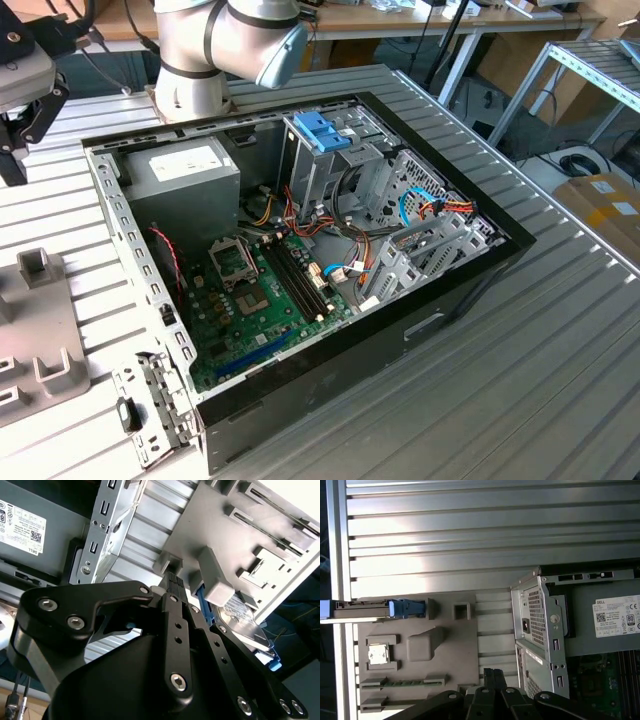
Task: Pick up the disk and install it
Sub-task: 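Reach for the disk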
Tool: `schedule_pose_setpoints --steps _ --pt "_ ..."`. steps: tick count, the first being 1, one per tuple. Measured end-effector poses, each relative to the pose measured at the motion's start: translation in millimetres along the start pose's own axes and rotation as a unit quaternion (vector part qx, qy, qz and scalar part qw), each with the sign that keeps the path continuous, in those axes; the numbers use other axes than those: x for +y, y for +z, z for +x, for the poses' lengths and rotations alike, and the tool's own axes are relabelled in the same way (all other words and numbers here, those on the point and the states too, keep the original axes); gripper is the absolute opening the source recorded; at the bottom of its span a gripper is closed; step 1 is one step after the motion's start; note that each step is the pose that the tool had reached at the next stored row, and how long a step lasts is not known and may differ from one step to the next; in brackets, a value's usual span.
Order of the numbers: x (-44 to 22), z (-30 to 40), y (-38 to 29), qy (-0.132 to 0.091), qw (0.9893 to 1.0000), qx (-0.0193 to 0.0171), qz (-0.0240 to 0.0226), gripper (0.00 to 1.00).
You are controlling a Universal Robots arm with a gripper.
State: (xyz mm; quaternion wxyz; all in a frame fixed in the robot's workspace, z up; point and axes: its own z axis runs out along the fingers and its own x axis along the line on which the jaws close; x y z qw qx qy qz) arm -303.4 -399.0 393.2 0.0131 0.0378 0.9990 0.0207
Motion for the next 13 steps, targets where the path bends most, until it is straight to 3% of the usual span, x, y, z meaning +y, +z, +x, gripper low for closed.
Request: schedule_pose_setpoints --steps 13 --pt "-0.4 4.9 -0.1 0.000 1.0000 0.0000 -0.0001 0.11"
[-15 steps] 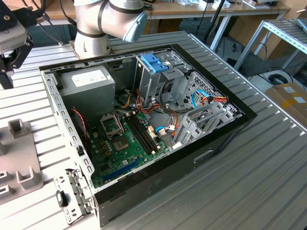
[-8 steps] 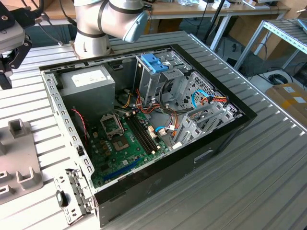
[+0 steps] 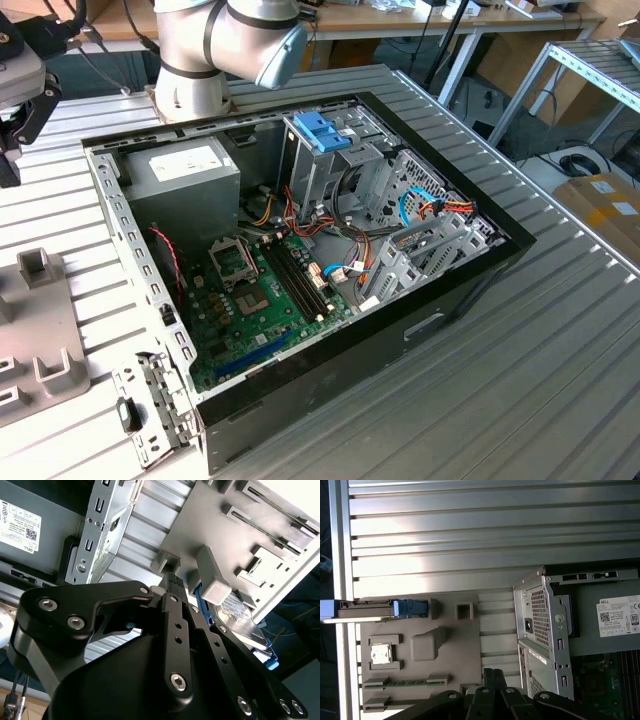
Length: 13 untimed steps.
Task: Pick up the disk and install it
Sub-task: 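Reach for the disk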
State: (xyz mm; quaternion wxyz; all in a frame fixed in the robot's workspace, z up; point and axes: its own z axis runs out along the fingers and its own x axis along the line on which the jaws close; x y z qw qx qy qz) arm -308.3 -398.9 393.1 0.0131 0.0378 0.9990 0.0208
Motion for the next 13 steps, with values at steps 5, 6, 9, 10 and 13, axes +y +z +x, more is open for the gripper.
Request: schedule_pose_setpoints --steps 5,6,9,10,13 --pt "-0.1 1.9 -0.1 0.000 1.0000 0.0000 0.0000 0.11" --pt "-0.2 2.3 -0.1 0.000 1.0000 0.0000 0.0000 0.11" --pt "-0.2 3.1 -0.1 0.000 1.0000 0.0000 0.0000 0.11" --pt "-0.2 3.3 -0.1 0.000 1.0000 0.0000 0.0000 0.11" --pt "-0.3 4.5 -0.2 0.000 1.0000 0.0000 0.0000 0.11"
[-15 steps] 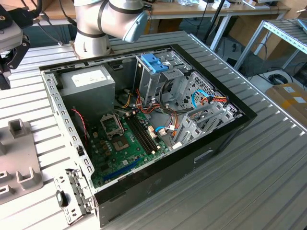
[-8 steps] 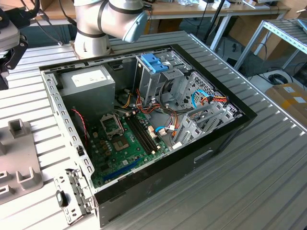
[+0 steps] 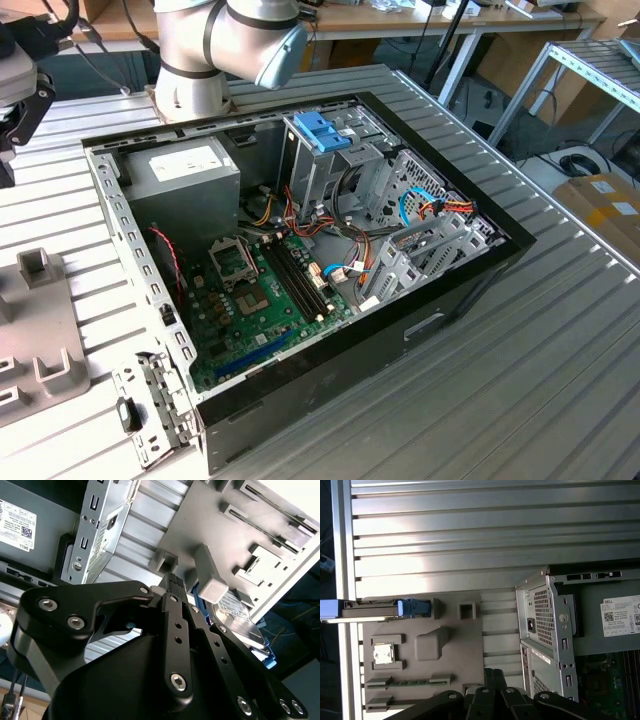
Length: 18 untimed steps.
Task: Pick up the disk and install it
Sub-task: 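Reach for the disk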
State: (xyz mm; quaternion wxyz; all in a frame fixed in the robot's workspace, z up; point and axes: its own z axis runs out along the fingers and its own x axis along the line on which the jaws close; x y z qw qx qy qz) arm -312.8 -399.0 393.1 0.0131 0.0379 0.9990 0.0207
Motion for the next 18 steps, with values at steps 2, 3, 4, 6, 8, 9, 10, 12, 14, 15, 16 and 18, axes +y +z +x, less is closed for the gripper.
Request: schedule_pose_setpoints --steps 2,3,4,6,8,9,10,12,14,15,16,18 --pt "0.0 0.9 0.0 0.000 1.0000 -0.0001 -0.0001 0.11" --pt "-0.1 1.5 0.0 0.000 1.0000 0.0000 0.0000 0.11" --pt "-0.1 1.8 0.0 0.000 1.0000 0.0000 0.0000 0.11" --pt "-0.2 2.5 0.0 0.000 1.0000 0.0000 0.0000 0.11" --pt "-0.2 3.3 -0.1 0.000 1.0000 0.0000 0.0000 0.11" --pt "-0.3 4.0 -0.1 0.000 1.0000 0.0000 0.0000 0.11" --pt "-0.3 4.3 -0.1 0.000 1.0000 -0.0001 0.0000 0.11" --pt "-0.4 5.0 -0.1 0.000 1.0000 0.0000 0.0000 0.11" --pt "-0.4 5.7 -0.1 0.000 1.0000 0.0000 0.0000 0.11" --pt "-0.4 6.0 -0.1 0.000 1.0000 0.0000 0.0000 0.11" --pt "-0.5 6.3 -0.1 0.000 1.0000 0.0000 0.0000 0.11" --pt "-0.5 7.0 -0.2 0.000 1.0000 0.0000 0.0000 0.11"
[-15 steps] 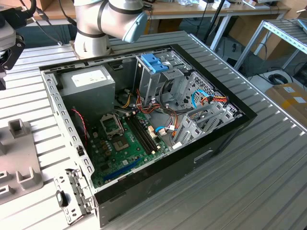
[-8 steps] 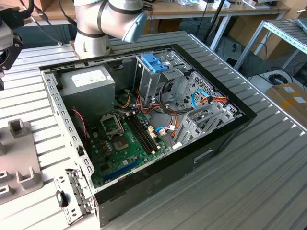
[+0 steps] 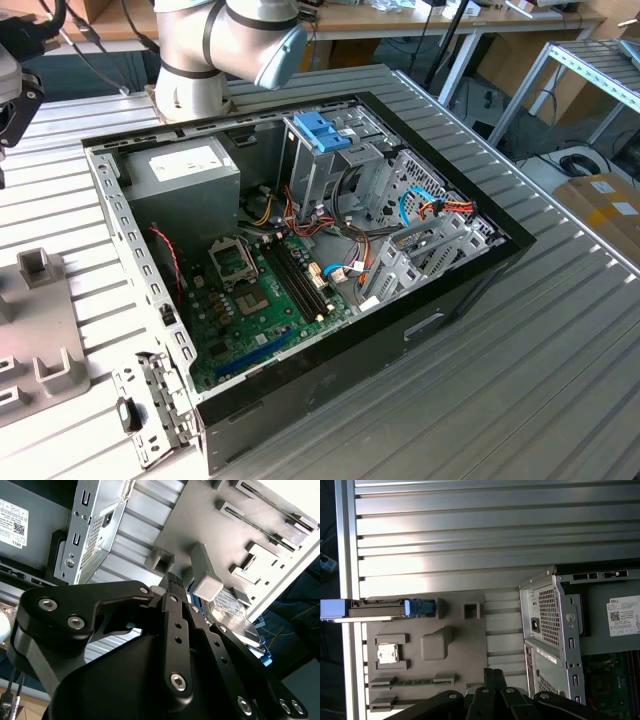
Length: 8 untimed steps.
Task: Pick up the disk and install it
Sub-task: 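Reach for the disk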
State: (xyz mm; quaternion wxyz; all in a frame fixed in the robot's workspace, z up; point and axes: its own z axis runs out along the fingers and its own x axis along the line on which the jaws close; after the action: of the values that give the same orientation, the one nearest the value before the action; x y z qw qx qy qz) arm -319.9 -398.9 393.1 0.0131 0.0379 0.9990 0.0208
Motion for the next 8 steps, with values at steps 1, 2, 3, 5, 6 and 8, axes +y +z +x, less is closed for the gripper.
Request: schedule_pose_setpoints --steps 1,2,3,5,6,8 --pt "0.0 0.4 0.0 0.000 1.0000 0.0000 0.0000 0.11" --pt "-0.1 0.7 0.0 0.000 1.0000 0.0000 0.0000 0.11" --pt "-0.1 1.1 0.0 0.000 1.0000 0.0000 0.0000 0.11" --pt "-0.1 1.7 0.0 0.000 1.0000 0.0000 0.0000 0.11" --pt "-0.2 2.0 0.0 0.000 1.0000 0.0000 0.0000 0.11" --pt "-0.2 2.6 0.0 0.000 1.0000 0.0000 0.0000 0.11"
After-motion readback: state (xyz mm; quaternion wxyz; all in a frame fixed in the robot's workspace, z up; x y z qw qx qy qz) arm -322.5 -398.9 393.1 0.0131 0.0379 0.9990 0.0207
